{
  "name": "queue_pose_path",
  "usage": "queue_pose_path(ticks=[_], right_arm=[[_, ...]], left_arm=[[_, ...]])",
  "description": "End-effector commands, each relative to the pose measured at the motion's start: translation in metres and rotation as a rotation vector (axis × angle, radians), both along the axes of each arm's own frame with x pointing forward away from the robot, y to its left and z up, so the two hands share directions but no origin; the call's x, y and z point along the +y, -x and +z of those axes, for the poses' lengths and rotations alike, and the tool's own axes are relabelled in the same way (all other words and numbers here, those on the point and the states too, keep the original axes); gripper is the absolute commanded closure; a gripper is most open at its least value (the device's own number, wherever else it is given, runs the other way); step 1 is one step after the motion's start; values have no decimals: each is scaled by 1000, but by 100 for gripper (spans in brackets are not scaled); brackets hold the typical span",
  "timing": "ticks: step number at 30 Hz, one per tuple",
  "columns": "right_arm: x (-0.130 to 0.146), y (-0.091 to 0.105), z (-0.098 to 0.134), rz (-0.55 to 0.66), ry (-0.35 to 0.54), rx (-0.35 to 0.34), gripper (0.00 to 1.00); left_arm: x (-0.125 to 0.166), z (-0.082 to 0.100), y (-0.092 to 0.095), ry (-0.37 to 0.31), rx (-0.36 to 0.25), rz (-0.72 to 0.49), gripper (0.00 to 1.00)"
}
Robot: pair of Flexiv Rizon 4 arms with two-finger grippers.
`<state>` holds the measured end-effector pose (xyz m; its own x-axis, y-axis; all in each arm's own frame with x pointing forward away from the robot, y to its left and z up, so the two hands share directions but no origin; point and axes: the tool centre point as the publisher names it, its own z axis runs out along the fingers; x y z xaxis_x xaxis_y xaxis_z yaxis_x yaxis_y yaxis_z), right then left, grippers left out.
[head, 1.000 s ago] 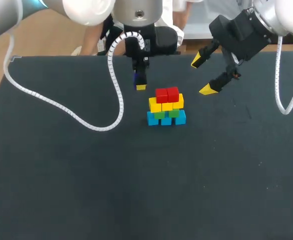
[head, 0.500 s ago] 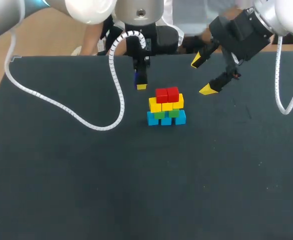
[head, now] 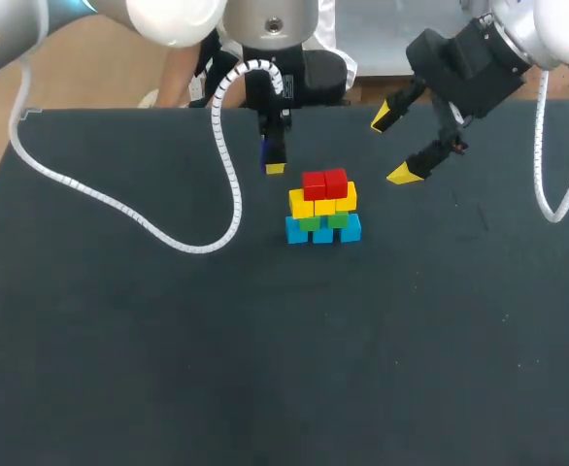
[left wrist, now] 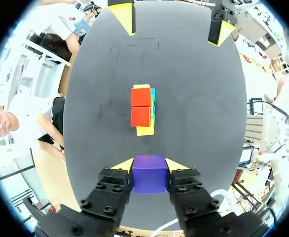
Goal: Place the blue cubes, place green cubes on the blue cubes, place the yellow cubes on the green cubes, then place the red cubes on the yellow cubes, and place purple cube on the red cubes.
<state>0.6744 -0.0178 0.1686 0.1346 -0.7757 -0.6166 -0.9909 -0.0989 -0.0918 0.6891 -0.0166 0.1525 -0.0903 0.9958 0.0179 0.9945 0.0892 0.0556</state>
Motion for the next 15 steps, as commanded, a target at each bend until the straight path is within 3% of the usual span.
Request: queue_pose_path(ticks=[1,10,15], right_arm=[[0,0,0,0,0,0,0],[0,0,0,0,0,0,0],[0,0,0,0,0,0,0]], left_arm=[[-1,1,-3,-5,6,-2,100],[-23,10,9,3,0,-6,100],[-35,16,17,-28,27,12,100]])
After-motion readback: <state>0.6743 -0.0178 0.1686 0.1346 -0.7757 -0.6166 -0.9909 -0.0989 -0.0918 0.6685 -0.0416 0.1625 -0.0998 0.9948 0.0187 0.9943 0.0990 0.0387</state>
